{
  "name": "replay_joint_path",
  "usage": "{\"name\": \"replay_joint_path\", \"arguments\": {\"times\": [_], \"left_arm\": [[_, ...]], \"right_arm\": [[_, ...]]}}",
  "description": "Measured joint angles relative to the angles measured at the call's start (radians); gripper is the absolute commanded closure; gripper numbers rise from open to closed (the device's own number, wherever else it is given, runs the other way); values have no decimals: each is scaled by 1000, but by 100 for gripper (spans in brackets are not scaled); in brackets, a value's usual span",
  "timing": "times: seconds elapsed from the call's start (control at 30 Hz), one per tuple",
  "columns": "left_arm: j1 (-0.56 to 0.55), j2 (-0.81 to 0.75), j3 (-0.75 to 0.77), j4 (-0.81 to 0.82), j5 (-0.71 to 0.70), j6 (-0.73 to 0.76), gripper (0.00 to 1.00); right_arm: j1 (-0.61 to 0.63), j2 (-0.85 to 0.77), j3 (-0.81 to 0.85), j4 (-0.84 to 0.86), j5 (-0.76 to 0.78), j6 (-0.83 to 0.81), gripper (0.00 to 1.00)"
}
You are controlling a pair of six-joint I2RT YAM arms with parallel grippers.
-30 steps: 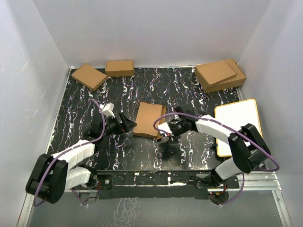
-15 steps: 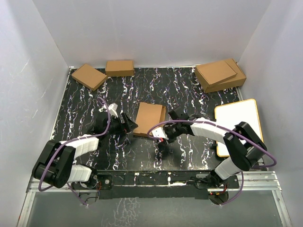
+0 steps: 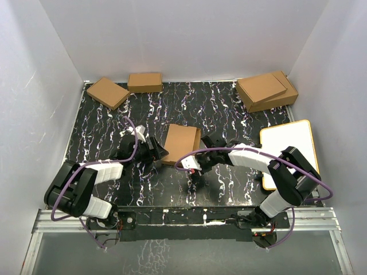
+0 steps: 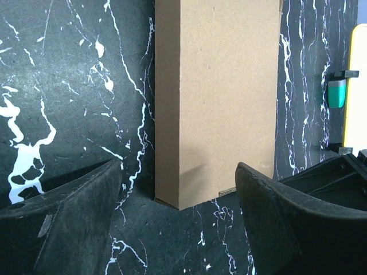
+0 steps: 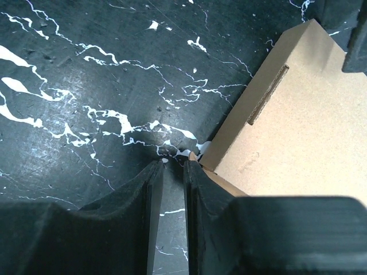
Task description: Fold the paper box
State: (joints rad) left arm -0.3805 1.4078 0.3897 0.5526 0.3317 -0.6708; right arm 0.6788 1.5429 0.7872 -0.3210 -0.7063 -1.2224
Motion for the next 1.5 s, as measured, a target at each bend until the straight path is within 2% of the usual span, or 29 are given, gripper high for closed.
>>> {"name": "replay_joint_path", "arguments": {"times": [0.73,1.2,1.5], "left_arm": [[-2,31,16,23,-6,8,22],[-19,60,41,23,-4,4,26],[-34,90,65,23,-4,5,28]], "right_arm": [[-1,1,18,-32,-31,25,72],[-18,5,28,-34,-23,50,69],[-16,26,28,-15,2,55,72]]}}
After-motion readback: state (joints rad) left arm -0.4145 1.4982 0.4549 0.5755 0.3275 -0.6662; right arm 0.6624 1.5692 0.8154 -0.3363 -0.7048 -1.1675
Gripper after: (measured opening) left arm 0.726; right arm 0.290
